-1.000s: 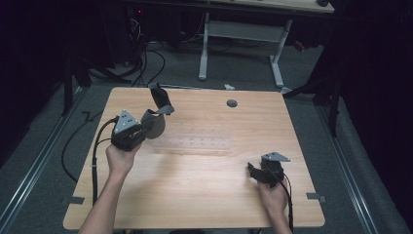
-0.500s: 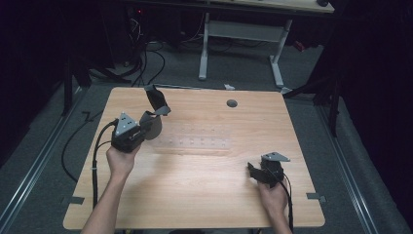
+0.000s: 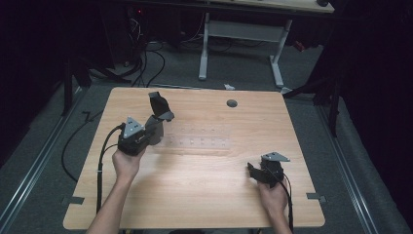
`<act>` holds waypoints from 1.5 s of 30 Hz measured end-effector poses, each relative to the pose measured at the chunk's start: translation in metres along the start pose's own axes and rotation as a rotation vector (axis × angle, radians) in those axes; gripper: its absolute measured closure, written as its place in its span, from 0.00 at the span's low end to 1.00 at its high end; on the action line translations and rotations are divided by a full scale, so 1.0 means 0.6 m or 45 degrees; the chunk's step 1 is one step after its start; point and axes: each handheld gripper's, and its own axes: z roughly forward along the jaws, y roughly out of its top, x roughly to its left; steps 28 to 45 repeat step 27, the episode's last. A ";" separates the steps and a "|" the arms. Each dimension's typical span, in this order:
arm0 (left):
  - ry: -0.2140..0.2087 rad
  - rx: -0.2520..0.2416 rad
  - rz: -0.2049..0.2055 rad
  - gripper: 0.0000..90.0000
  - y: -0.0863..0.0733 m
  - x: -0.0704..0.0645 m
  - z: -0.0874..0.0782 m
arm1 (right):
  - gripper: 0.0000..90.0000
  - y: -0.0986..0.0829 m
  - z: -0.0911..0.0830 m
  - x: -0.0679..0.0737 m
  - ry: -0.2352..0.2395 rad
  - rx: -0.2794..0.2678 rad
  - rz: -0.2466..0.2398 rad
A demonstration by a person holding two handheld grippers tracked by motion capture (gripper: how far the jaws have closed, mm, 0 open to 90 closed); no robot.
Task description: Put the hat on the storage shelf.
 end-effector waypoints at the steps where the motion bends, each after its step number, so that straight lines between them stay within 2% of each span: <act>1: 0.000 -0.003 -0.009 0.95 -0.002 0.001 -0.002 | 0.42 0.000 0.000 0.000 0.001 0.001 -0.001; 3: 0.009 0.002 -0.014 0.94 -0.004 0.002 -0.005 | 0.42 0.000 0.000 0.000 0.001 0.001 -0.001; 4: 0.015 -0.003 -0.020 0.90 -0.004 0.002 -0.006 | 0.42 0.000 0.000 0.000 0.001 0.001 -0.002; 7: 0.038 -0.011 -0.051 0.68 -0.005 0.003 -0.014 | 0.42 0.000 0.000 0.000 0.001 0.001 -0.002; 10: 0.066 0.003 -0.079 0.53 -0.012 0.008 -0.028 | 0.42 0.000 0.000 0.000 0.001 0.001 -0.002; 15: 0.105 0.052 -0.160 0.39 -0.040 0.023 -0.065 | 0.42 0.000 0.000 0.000 0.000 0.001 0.001; 17: 0.136 0.087 -0.172 0.38 -0.061 0.028 -0.079 | 0.42 0.000 0.000 0.000 0.001 0.000 0.000; 19: 0.183 0.144 -0.156 0.37 -0.086 0.036 -0.088 | 0.42 0.000 0.000 0.000 0.002 -0.001 -0.003; 22: 0.272 0.261 -0.056 0.35 -0.133 0.047 -0.090 | 0.42 0.000 0.000 0.000 0.003 -0.001 -0.004; 23: 0.278 0.280 -0.030 0.33 -0.143 0.050 -0.090 | 0.42 0.000 0.000 0.000 0.004 -0.001 -0.004; 24: 0.284 0.282 -0.028 0.27 -0.144 0.050 -0.091 | 0.41 0.000 0.000 0.000 0.005 -0.001 -0.002; 27: 0.296 0.275 -0.032 0.27 -0.144 0.049 -0.091 | 0.41 0.000 0.000 0.000 0.005 -0.001 -0.004; 45: 0.296 0.275 -0.032 0.27 -0.144 0.049 -0.091 | 0.41 0.000 0.000 0.000 0.005 -0.001 -0.004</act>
